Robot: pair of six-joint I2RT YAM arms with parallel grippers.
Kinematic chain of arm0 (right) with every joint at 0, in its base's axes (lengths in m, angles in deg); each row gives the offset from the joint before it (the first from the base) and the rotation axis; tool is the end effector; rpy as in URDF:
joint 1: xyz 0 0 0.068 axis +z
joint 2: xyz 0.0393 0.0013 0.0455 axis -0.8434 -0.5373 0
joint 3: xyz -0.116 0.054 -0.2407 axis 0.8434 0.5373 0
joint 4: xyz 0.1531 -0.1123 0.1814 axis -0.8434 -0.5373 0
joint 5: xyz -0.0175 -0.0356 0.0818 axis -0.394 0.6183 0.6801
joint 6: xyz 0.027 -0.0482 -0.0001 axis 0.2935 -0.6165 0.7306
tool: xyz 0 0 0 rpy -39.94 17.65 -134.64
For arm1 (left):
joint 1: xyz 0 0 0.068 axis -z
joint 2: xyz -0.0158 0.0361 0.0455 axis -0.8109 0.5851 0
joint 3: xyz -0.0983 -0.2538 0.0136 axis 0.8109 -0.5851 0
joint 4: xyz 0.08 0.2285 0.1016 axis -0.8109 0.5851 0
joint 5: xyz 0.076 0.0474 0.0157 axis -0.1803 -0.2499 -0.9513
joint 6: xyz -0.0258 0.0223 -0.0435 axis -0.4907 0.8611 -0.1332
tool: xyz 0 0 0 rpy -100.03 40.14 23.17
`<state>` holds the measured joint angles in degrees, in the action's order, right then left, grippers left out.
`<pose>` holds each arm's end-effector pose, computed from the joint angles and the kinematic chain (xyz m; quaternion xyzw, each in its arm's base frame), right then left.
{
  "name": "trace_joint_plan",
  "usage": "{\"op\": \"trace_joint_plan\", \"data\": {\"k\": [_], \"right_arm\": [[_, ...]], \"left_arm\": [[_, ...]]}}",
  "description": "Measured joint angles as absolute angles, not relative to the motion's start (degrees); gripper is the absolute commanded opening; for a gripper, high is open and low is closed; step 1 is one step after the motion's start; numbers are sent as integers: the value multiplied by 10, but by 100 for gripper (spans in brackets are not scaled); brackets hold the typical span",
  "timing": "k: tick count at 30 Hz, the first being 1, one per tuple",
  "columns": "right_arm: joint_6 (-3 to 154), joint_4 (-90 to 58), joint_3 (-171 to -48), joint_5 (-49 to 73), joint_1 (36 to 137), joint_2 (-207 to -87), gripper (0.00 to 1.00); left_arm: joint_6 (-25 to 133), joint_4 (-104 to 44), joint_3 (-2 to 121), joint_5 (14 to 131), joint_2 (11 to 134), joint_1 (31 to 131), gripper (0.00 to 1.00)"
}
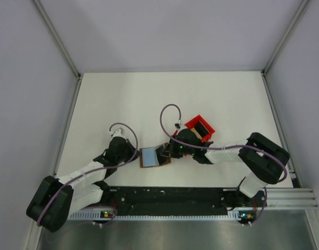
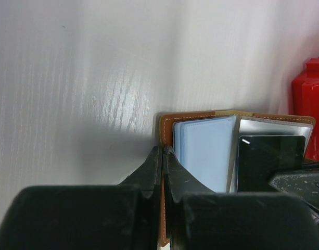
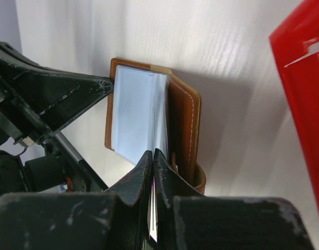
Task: Put the credit cards into the card holder
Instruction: Insert the credit card into the card holder.
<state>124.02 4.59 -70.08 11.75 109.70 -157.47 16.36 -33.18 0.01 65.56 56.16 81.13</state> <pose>0.1847 0.2454 0.1438 -0.0042 0.8884 0.3994 0.2264 0.1626 -0.0834 0.1305 -0.1726 0.8931 -0.2638 0.3209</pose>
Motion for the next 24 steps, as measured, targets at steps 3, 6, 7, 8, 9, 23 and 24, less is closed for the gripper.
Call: {"op": "trace_joint_plan", "data": {"k": [3, 6, 7, 8, 9, 23, 24], "right_arm": [[1249, 70, -698, 135, 1097, -1581, 0], [1257, 86, -698, 145, 1097, -1592, 0], [1259, 89, -698, 146, 1097, -1596, 0], [1260, 91, -698, 147, 1097, -1599, 0], [1261, 90, -698, 147, 1097, -1601, 0], [1259, 67, -701, 121, 1090, -1605, 0], [1260, 71, -705, 125, 1090, -1610, 0]], "left_arm": [[164, -342, 0, 653, 569, 811, 0], [164, -347, 0, 651, 571, 811, 0], [164, -348, 0, 651, 573, 811, 0], [164, -349, 0, 650, 573, 811, 0], [164, -349, 0, 650, 573, 811, 0], [166, -350, 0, 650, 573, 811, 0], [168, -350, 0, 649, 573, 811, 0]]}}
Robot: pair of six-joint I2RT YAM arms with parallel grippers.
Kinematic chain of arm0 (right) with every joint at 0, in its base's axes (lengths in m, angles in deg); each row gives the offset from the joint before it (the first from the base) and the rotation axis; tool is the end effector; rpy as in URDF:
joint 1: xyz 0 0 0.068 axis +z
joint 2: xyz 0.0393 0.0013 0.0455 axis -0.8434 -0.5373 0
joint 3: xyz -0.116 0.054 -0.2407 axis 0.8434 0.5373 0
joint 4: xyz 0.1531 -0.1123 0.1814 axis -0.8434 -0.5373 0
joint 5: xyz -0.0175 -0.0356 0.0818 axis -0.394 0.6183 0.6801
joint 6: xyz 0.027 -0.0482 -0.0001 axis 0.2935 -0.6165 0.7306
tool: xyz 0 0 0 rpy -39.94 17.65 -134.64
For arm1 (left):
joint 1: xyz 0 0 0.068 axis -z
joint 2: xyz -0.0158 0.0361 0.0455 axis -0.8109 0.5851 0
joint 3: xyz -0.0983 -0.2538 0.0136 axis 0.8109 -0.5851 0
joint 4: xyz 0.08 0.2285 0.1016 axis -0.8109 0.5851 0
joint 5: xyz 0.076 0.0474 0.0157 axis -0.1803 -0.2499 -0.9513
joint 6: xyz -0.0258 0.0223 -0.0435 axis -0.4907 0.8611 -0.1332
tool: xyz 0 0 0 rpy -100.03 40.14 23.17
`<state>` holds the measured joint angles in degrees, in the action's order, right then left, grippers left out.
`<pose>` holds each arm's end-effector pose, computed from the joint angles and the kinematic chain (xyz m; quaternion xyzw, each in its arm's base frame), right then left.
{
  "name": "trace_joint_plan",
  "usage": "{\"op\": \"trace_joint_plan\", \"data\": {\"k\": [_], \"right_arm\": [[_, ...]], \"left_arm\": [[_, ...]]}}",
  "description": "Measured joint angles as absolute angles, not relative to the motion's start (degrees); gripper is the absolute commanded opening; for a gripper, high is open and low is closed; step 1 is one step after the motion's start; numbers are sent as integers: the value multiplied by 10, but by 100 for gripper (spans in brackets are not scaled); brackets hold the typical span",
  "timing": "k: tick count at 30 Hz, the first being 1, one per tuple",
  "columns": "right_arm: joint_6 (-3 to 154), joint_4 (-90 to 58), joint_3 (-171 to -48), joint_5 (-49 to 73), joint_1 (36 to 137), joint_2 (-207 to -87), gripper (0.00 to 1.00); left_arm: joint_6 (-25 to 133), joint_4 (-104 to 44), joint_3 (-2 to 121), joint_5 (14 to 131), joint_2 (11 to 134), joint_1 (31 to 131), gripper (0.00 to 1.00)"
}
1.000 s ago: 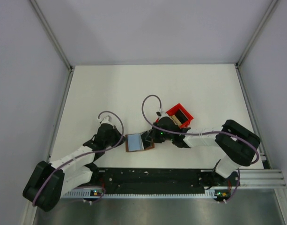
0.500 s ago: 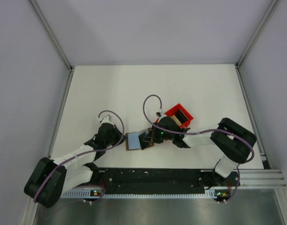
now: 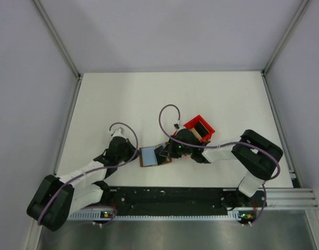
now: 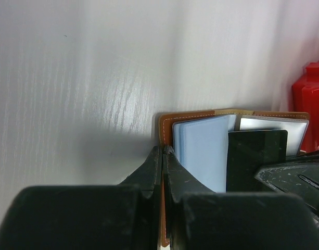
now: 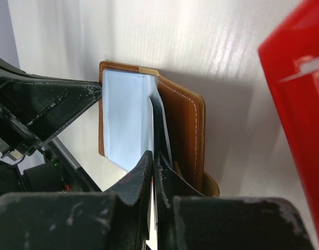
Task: Put the credit cards into the card holder
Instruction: Insert the credit card into the card holder.
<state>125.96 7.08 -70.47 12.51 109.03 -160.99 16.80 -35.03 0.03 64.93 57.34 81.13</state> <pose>0.1908 0.2482 0.1318 0.0134 0.8905 0.4012 0.2140 0.1653 -0.0843 0.1299 -0.1709 0.8909 -0.2620 0.3293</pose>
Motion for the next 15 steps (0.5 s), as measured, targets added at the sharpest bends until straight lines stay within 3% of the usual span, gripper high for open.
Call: {"op": "trace_joint_plan", "data": {"k": [15], "right_arm": [[1274, 118, -734, 159, 1087, -1664, 0]], "left_arm": [[179, -353, 0, 647, 573, 811, 0]]}}
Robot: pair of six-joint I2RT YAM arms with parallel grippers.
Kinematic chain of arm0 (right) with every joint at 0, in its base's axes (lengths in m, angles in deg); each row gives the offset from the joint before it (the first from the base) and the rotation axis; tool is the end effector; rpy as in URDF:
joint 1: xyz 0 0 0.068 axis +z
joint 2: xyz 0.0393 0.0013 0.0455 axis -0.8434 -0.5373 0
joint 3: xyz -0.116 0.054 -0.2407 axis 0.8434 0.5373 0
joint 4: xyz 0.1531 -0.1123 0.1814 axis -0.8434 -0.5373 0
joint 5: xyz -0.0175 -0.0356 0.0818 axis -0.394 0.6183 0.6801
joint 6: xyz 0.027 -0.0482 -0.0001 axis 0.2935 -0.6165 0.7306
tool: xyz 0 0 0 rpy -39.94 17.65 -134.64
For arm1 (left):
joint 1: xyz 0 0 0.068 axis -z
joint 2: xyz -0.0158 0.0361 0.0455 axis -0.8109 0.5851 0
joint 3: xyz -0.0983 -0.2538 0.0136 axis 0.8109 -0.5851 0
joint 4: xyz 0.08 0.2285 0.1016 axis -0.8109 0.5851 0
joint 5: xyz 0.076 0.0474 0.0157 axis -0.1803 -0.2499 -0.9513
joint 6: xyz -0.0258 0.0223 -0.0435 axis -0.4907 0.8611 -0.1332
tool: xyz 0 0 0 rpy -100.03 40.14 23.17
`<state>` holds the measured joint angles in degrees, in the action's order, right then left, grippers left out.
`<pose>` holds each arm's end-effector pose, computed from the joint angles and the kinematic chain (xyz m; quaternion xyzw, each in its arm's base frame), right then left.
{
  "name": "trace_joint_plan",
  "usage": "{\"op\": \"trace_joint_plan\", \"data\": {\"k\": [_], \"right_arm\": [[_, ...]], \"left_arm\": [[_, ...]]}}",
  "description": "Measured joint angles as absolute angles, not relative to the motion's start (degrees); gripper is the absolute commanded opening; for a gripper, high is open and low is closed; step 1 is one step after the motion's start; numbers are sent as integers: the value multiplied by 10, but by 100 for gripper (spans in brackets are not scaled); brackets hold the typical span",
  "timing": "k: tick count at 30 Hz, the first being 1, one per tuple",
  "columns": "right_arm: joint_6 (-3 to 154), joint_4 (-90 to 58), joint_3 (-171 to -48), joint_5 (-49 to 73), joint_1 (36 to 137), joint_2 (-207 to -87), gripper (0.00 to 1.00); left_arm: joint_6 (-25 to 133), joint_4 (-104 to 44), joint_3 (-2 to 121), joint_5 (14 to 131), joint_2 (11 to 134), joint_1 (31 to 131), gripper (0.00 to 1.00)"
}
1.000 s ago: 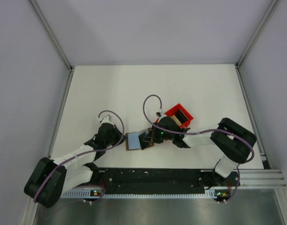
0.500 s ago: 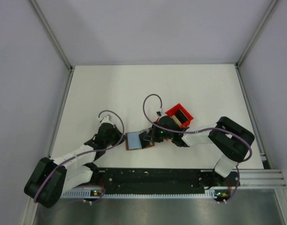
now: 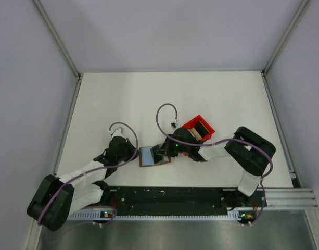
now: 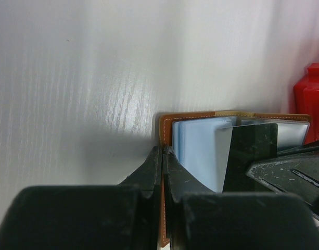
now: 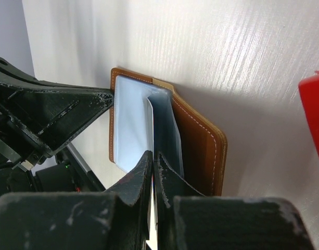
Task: Put the credit cards into the card holder
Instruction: Insert the credit card into the card holder.
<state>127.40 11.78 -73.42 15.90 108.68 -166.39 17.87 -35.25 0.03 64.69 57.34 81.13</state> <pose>0.2026 0.2632 0.1246 0.0116 0.8801 0.4311 0.1987 0.1656 -0.0843 0.1303 -0.1633 0.8915 -0.2585 0.3343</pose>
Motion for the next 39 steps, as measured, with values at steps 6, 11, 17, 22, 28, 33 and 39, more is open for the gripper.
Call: {"op": "trace_joint_plan", "data": {"k": [6, 11, 17, 22, 28, 33, 39], "right_arm": [[1281, 126, -734, 150, 1087, -1667, 0], [1292, 135, -734, 134, 1097, -1672, 0], [1306, 122, -739, 114, 1113, -1674, 3], [1307, 90, -758, 112, 1120, -1681, 15], [1287, 36, -778, 94, 1126, -1672, 33], [1255, -16, -779, 70, 1132, -1643, 28], [1239, -42, -779, 66, 1132, -1638, 0]], "left_arm": [[178, -353, 0, 649, 573, 811, 0], [176, -355, -1, 649, 573, 811, 0], [171, -361, -4, 648, 573, 810, 0], [169, -361, -4, 647, 573, 809, 0], [163, -360, -4, 650, 573, 810, 0], [161, -358, -4, 653, 573, 810, 0], [161, -358, -4, 654, 573, 811, 0]]}}
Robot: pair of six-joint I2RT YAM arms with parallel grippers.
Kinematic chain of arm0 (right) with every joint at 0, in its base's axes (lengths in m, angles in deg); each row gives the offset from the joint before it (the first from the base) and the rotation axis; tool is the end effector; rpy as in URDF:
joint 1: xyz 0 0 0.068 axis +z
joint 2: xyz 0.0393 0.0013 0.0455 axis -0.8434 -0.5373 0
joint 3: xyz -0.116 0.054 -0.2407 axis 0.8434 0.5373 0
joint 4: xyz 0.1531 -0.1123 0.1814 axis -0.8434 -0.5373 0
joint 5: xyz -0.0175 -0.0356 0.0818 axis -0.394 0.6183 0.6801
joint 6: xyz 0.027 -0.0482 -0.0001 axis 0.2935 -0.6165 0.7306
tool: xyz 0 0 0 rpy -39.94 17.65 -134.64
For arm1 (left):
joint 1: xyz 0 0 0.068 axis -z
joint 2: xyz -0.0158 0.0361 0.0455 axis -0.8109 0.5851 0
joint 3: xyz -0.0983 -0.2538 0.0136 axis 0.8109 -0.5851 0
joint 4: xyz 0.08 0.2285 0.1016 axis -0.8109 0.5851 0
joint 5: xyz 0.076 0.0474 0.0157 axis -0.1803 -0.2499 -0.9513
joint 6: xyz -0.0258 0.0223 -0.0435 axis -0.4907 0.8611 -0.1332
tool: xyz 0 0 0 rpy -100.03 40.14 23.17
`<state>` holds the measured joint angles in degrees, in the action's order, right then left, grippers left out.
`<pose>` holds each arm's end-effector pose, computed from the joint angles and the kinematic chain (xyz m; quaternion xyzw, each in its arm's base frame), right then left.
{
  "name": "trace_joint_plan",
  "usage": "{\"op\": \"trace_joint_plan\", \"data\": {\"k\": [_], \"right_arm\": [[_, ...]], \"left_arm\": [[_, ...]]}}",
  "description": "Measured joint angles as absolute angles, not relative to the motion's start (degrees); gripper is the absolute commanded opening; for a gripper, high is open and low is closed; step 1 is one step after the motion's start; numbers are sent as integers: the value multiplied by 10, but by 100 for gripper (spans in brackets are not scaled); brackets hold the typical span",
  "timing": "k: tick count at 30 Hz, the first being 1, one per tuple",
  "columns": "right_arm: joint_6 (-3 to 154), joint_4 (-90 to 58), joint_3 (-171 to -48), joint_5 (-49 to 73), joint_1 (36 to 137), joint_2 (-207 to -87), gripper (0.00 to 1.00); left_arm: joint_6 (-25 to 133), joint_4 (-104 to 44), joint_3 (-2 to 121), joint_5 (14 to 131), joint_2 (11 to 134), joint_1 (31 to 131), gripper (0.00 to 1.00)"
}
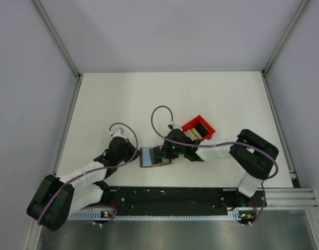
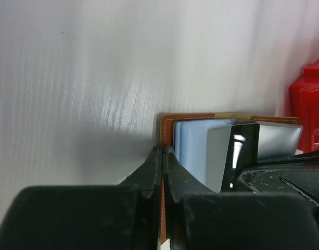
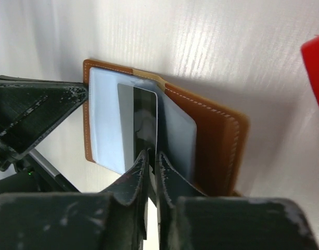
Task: Put the credit cards into the card holder
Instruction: Insert the credit card into the card holder.
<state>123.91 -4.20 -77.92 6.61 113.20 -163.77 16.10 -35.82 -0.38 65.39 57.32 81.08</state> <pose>0.1860 0.2747 0.1354 -0.0110 0.9166 0.3371 0.2149 0.1647 -0.0842 0.1291 -0.1747 0.8886 -0.2687 0.3281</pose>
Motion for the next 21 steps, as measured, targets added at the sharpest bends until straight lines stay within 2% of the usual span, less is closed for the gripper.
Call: {"op": "trace_joint_plan", "data": {"k": [16, 21], "right_arm": [[1289, -6, -797, 126, 1131, -1675, 0], [1349, 75, -755, 132, 1131, -1681, 0]], "left_arm": [[148, -360, -8, 642, 568, 811, 0], [126, -374, -22, 630, 557, 812, 0]]}}
